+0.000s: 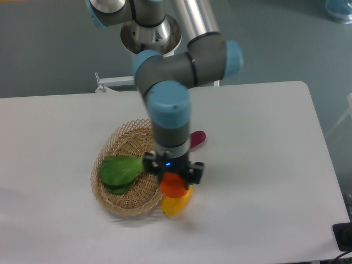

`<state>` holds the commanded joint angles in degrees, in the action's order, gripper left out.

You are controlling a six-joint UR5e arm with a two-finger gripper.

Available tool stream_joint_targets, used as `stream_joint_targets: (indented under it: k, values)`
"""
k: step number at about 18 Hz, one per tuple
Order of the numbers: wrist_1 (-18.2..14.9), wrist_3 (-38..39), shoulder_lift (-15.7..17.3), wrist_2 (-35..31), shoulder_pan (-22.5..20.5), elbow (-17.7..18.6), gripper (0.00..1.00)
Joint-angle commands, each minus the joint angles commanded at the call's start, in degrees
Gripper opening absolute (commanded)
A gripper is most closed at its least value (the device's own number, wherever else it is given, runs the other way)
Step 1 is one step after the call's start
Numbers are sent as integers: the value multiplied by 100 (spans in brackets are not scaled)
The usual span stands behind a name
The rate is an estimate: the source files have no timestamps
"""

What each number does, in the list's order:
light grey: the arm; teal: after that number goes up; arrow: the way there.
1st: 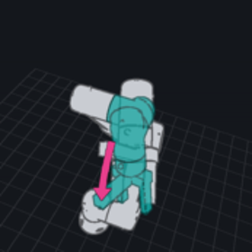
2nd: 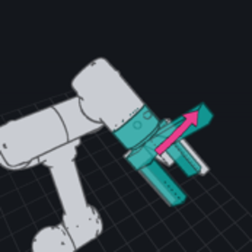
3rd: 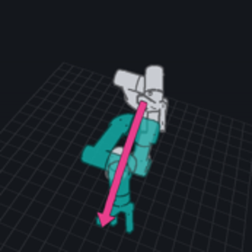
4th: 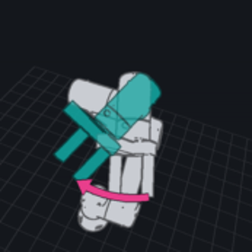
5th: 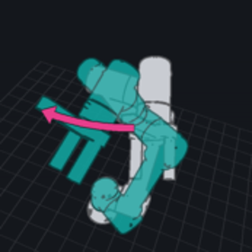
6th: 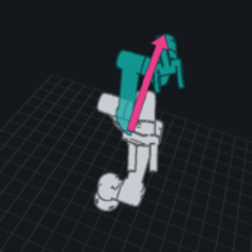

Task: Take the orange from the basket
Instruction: 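Lift the held orange up out of the basket and away, then hold the orange raised above the table beside the eggplant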

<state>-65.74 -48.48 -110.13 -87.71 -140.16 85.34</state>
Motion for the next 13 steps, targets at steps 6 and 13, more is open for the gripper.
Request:
stream_joint_targets:
  k: [6, 13]
  values:
    - [-87, -1427, 141, 193, -837, 9, 68]
    - [-237, -1814, 150, 220, -1074, 18, 68]
